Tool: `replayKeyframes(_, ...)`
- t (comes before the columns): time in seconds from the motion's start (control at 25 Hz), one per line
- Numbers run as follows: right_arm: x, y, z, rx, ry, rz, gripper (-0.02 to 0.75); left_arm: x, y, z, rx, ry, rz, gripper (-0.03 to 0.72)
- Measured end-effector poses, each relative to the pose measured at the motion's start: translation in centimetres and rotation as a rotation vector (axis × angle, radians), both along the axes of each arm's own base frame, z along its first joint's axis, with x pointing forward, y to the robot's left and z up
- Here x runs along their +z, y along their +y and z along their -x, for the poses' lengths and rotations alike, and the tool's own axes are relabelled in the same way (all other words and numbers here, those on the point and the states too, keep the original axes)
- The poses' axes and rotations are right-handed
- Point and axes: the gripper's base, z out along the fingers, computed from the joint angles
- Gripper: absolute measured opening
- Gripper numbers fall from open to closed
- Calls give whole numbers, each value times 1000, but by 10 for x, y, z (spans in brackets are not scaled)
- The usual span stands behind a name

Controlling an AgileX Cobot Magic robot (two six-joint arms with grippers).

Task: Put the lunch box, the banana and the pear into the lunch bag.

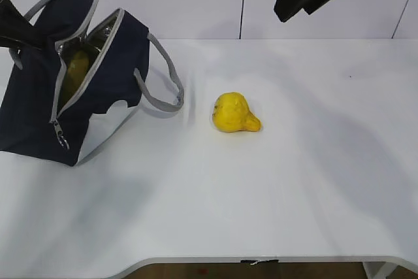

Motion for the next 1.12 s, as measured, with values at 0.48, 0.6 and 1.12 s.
replayKeyframes(0.48, -14, 3, -9, -2, 32, 12, 409, 0, 1, 0, 5, 3, 1, 21)
replayKeyframes(0.6, -24, 7, -15, 23, 60, 2, 466, 0, 1, 0, 5, 3, 2, 21)
replayKeyframes(1.12, -93, 28, -53, 23, 144, -21, 638, 0, 1, 0, 6, 6, -2, 21)
